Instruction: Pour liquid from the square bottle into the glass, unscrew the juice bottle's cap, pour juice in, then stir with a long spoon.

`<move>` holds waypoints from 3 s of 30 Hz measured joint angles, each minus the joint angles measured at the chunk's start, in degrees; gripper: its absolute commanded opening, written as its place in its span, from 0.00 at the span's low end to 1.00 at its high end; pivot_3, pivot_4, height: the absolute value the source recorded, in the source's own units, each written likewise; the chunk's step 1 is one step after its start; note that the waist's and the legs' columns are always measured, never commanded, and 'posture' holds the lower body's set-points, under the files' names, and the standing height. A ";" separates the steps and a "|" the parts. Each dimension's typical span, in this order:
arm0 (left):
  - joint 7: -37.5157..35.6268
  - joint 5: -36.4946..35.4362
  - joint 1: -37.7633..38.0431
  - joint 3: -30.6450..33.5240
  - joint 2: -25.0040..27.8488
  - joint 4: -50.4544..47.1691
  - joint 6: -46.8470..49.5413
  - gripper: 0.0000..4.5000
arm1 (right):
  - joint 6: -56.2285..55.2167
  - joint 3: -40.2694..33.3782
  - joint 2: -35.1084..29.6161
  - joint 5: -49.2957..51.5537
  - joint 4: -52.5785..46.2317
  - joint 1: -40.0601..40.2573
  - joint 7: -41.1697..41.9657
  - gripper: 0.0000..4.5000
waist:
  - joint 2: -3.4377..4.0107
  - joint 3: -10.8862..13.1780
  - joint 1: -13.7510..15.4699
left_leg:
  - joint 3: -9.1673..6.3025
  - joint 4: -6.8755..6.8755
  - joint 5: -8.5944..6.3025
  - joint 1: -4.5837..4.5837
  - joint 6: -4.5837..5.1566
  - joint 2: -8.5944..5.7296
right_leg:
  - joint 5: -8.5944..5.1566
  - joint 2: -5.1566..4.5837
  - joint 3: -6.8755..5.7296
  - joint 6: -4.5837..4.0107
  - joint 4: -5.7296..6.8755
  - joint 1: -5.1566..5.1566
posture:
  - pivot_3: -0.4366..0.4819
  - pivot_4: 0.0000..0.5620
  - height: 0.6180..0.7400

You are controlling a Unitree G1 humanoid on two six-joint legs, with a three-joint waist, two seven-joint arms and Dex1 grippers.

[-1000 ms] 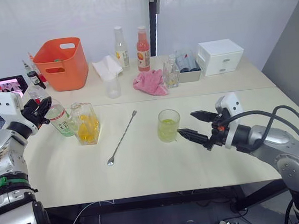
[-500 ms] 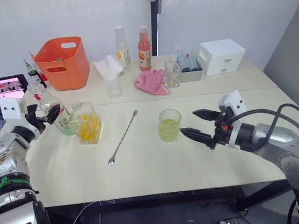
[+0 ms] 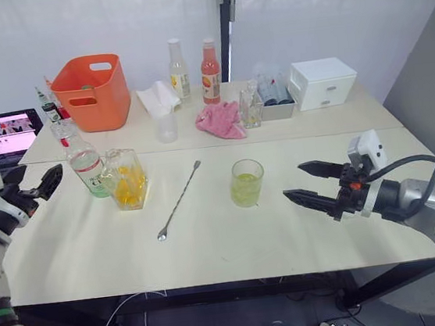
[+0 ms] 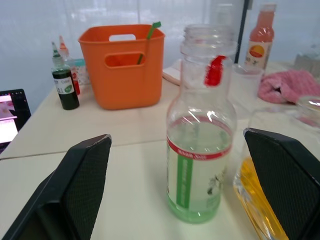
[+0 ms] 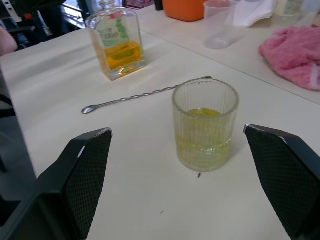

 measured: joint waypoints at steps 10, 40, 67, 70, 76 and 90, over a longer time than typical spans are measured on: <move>-1.53 -9.92 22.98 2.47 -3.33 -26.06 16.50 1.00 | -1.09 -0.62 -4.39 0.57 1.70 3.45 8.62 1.00 | -0.01 0.00 0.18 | 0.09 -0.15 0.00 0.28 -0.02 0.11 | 0.00 0.02 0.07 -0.07 -0.04 0.15 | 0.48 0.27 0.79; 13.33 -11.51 12.48 -6.57 -9.86 -39.31 31.69 1.00 | 1.33 -9.68 -4.12 5.67 -4.86 9.97 -0.43 1.00 | -0.02 -0.02 -0.37 | 0.12 -0.35 0.01 0.28 -0.02 -0.11 | -0.04 0.10 0.20 -0.12 -0.07 0.04 | 0.48 0.27 0.79; -23.07 -2.66 25.61 7.89 0.74 1.21 -5.66 1.00 | -9.89 -28.31 0.68 -7.87 -0.70 32.90 -3.33 1.00 | -0.36 -0.32 -0.06 | 0.83 -0.41 0.00 0.39 -0.06 0.48 | -0.12 0.17 0.12 -0.27 -0.30 0.06 | 0.48 0.27 0.79; -19.97 -2.73 27.27 7.43 -1.39 -5.27 -3.85 1.00 | -7.70 -25.92 0.33 -5.44 -2.19 28.36 -4.46 1.00 | -0.31 -0.35 -0.32 | 0.80 -0.44 -0.01 0.41 -0.07 0.50 | -0.11 0.13 0.19 -0.28 -0.29 0.08 | 0.48 0.27 0.79; -6.85 -3.83 31.92 1.05 -10.28 -26.54 4.72 1.00 | -0.68 -17.22 -4.73 3.60 -4.42 17.06 -2.66 1.00 | -0.35 -0.34 -0.06 | 0.73 -0.40 -0.01 0.41 -0.07 0.49 | -0.09 0.13 0.22 -0.25 -0.29 0.12 | 0.48 0.27 0.79; 30.01 -0.56 0.46 -26.34 -16.07 -44.07 40.88 1.00 | 2.34 0.31 -9.86 8.20 -2.24 -0.09 9.76 1.00 | -0.41 -0.36 1.08 | 0.42 -0.26 0.01 0.28 -0.04 -0.07 | 0.00 0.15 0.17 -0.07 -0.16 0.17 | 0.48 0.27 0.79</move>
